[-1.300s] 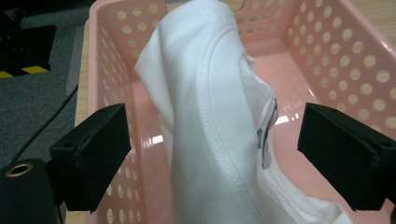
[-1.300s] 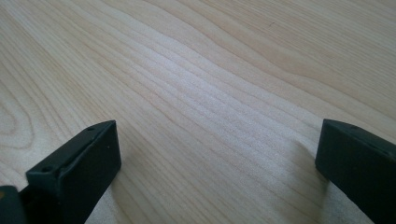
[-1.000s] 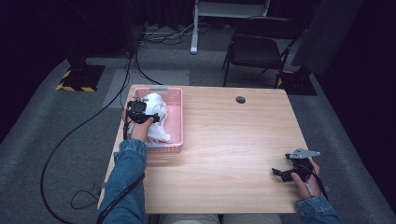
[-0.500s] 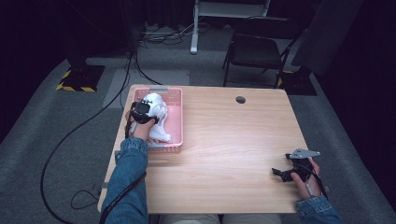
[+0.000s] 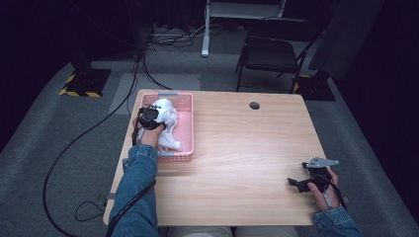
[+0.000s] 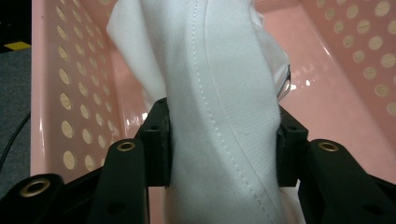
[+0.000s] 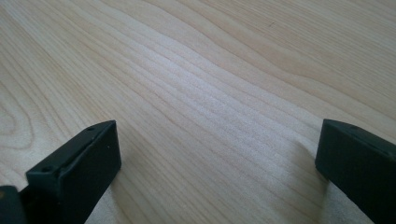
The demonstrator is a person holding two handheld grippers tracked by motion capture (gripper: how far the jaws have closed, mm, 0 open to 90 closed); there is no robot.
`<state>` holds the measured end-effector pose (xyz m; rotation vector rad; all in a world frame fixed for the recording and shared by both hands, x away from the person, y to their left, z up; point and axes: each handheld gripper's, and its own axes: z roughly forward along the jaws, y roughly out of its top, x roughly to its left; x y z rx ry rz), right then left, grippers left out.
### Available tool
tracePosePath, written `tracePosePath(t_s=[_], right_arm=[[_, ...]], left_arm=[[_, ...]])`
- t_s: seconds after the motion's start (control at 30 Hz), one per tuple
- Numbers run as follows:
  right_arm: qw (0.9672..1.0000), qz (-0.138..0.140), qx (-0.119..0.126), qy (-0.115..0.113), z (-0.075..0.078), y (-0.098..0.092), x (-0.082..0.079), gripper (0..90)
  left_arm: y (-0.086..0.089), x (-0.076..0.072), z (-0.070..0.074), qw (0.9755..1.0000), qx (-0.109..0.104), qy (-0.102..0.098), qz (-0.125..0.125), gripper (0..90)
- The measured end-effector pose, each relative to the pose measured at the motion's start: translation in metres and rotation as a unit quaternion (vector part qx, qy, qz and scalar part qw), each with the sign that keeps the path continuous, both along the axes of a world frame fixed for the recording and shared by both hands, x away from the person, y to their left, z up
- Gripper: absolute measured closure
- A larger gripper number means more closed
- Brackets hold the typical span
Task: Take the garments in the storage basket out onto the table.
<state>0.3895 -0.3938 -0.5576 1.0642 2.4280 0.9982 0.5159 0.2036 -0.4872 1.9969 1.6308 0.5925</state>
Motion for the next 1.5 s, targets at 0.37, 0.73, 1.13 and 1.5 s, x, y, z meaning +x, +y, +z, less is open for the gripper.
tracePosePath(t_s=[0.37, 0.73, 1.13, 1.5], right_arm=[[1.0000, 0.000, 0.000, 0.000, 0.000, 0.000, 0.000, 0.0], [1.0000, 0.000, 0.000, 0.000, 0.000, 0.000, 0.000, 0.0], [1.0000, 0.000, 0.000, 0.000, 0.000, 0.000, 0.000, 0.0], [1.0000, 0.000, 0.000, 0.000, 0.000, 0.000, 0.000, 0.0]], left_arm=[[-0.003, -0.003, 0.021, 0.9999, 0.002, -0.011, -0.001, 52.1], [-0.008, -0.007, 0.051, 0.9997, -0.002, -0.022, -0.007, 51.6], [-0.018, -0.011, 0.075, 0.9993, -0.005, -0.035, -0.011, 51.6], [-0.027, -0.014, 0.095, 0.9995, -0.018, -0.025, -0.010, 51.7]])
